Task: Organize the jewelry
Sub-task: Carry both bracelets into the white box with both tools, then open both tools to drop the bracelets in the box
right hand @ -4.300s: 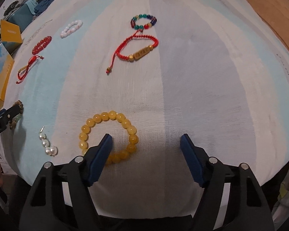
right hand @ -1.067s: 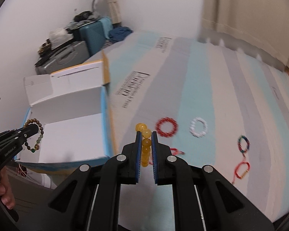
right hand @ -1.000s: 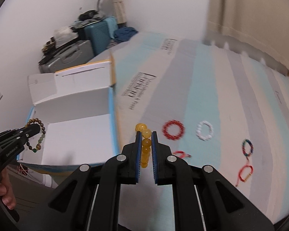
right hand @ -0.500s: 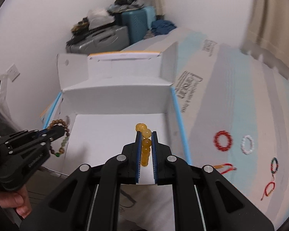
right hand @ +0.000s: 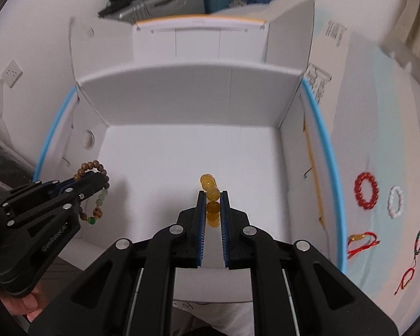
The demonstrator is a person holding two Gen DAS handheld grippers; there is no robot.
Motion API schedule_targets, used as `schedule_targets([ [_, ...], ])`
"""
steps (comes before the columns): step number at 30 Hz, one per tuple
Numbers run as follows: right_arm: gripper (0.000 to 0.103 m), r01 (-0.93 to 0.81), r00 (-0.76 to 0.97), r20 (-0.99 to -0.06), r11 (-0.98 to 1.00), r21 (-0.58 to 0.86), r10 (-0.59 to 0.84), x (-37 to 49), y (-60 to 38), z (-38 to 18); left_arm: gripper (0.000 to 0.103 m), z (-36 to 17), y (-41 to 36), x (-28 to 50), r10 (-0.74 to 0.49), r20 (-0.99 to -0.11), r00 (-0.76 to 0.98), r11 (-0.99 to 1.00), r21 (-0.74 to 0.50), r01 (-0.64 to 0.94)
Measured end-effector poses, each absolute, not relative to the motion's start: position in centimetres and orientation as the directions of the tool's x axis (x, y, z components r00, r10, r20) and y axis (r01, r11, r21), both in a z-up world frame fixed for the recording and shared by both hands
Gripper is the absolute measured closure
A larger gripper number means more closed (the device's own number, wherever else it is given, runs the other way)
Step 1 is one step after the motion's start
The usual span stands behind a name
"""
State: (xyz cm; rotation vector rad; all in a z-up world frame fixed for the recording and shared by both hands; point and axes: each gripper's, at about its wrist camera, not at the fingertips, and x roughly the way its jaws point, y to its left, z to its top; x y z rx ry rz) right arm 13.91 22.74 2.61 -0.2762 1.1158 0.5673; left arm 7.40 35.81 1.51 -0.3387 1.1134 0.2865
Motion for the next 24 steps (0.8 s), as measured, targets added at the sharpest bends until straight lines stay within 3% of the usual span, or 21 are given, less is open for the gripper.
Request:
schedule_targets([
  [22, 0.091, -0.553, 0.209, -0.953, 0.83, 0.068, 0.218, 13.6, 23.3, -2.0, 0.095, -2.9, 35.6, 8.5, 0.033, -0.959, 0.28, 0.906, -0.089, -0.414],
  [24, 0.082, -0.548, 0.203, -0.953, 0.833, 0.081, 0.227, 13.7, 23.1, -1.9, 0.092, -2.7, 35.6, 8.5, 0.036, -0.958, 0.286, 0.905, -0.09, -0.416],
])
